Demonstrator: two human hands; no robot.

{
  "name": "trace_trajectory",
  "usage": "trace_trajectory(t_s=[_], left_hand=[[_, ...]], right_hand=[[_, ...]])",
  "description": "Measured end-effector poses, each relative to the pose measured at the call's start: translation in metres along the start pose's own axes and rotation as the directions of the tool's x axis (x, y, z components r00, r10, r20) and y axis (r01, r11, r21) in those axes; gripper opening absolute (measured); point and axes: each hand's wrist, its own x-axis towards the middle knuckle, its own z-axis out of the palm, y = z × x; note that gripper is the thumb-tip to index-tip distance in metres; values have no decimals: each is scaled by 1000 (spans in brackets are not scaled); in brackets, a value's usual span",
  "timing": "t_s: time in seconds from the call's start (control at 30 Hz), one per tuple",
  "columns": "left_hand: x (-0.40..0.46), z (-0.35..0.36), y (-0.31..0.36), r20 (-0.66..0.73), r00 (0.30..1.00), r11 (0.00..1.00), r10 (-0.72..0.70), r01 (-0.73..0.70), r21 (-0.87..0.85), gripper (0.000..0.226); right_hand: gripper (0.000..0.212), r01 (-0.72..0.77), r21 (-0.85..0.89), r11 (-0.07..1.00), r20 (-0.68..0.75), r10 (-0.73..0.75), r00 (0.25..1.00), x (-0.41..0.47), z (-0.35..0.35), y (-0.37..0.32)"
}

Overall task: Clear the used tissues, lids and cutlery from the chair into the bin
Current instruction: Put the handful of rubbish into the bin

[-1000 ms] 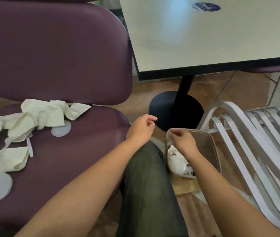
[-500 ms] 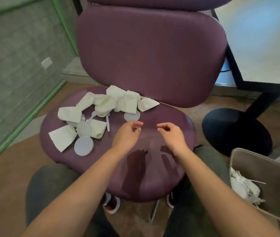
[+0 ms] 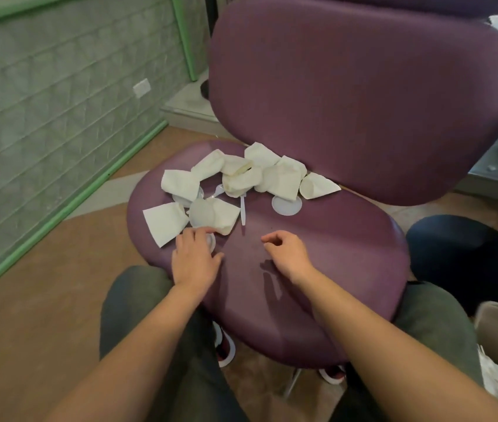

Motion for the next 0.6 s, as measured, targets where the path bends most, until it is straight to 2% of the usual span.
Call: trace_trajectory(t_s=[0.17, 0.27, 0.33, 0.47, 0.6], left_hand=[[7, 5, -14, -28, 999, 994, 20, -17, 104, 76], [9, 5, -18, -60, 997, 994, 55, -49, 100, 63], [8, 2, -17, -79, 996, 998, 48, -45, 47, 52], [6, -15, -16, -123, 989, 986, -84, 65, -152, 41], [5, -28, -20, -145, 979, 974, -144, 114, -196, 40]], right_hand=[[20, 78, -75, 994, 28, -76, 997, 17, 21, -28], [22, 125, -59, 990, 42, -122, 992, 30, 36, -47], [28, 147, -83, 986, 61, -142, 988, 39, 46, -59], [43, 174, -232, 957, 84, -159, 984, 58, 68, -77], [49, 130, -428, 895, 86, -103, 991, 68, 82, -84]])
